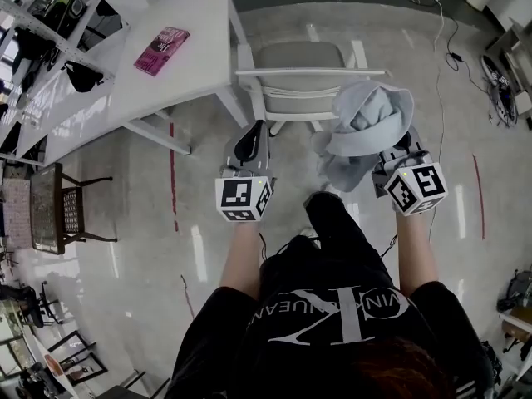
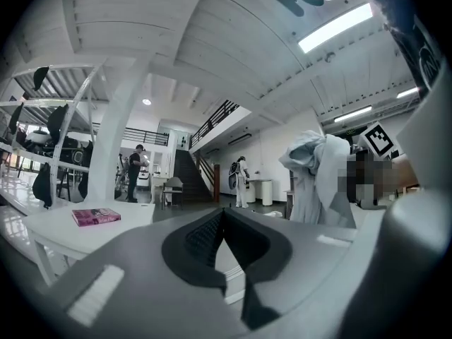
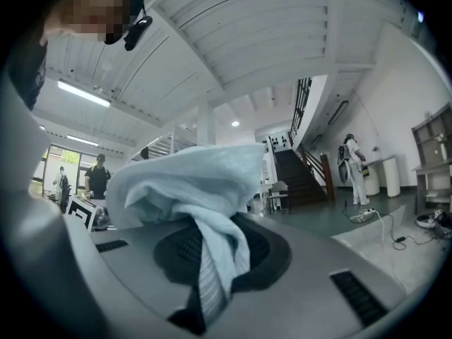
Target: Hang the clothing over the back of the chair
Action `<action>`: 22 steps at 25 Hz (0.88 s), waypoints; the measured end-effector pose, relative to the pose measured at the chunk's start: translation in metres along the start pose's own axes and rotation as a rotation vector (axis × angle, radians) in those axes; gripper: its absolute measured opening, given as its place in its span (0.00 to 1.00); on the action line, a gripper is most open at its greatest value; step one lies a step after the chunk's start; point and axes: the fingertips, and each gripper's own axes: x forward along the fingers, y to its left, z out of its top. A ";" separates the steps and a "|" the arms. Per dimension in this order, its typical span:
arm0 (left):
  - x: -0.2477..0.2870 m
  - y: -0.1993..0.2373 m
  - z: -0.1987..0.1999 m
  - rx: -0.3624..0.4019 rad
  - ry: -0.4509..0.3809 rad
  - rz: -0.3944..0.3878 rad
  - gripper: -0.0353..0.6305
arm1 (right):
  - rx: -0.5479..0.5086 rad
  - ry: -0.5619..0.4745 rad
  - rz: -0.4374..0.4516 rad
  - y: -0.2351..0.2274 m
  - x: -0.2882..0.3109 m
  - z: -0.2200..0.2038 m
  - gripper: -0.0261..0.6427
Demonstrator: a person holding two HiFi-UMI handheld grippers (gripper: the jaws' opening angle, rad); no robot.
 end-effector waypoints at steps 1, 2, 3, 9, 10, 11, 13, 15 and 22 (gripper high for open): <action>0.004 0.002 -0.001 0.000 0.001 0.001 0.07 | 0.001 -0.003 -0.001 -0.003 0.006 0.001 0.12; 0.009 0.006 -0.001 0.000 0.001 0.002 0.07 | 0.002 -0.007 0.000 -0.006 0.013 0.002 0.12; 0.014 0.010 -0.002 -0.002 0.000 0.005 0.07 | 0.003 -0.011 0.001 -0.009 0.019 0.002 0.12; 0.046 0.034 0.000 -0.009 -0.004 0.035 0.07 | 0.024 -0.014 0.029 -0.025 0.057 0.001 0.12; 0.052 0.037 0.000 -0.013 -0.003 0.039 0.07 | 0.030 -0.012 0.030 -0.028 0.062 -0.001 0.12; 0.059 0.039 -0.001 -0.017 -0.003 0.040 0.07 | 0.034 -0.009 0.032 -0.030 0.068 -0.002 0.12; 0.072 0.043 -0.003 -0.017 0.003 0.039 0.07 | 0.039 -0.002 0.036 -0.036 0.081 -0.005 0.12; 0.084 0.048 -0.004 -0.015 0.007 0.040 0.07 | 0.040 0.007 0.041 -0.043 0.097 -0.007 0.12; 0.116 0.065 -0.010 -0.028 0.026 0.061 0.07 | 0.044 0.042 0.050 -0.067 0.142 -0.016 0.12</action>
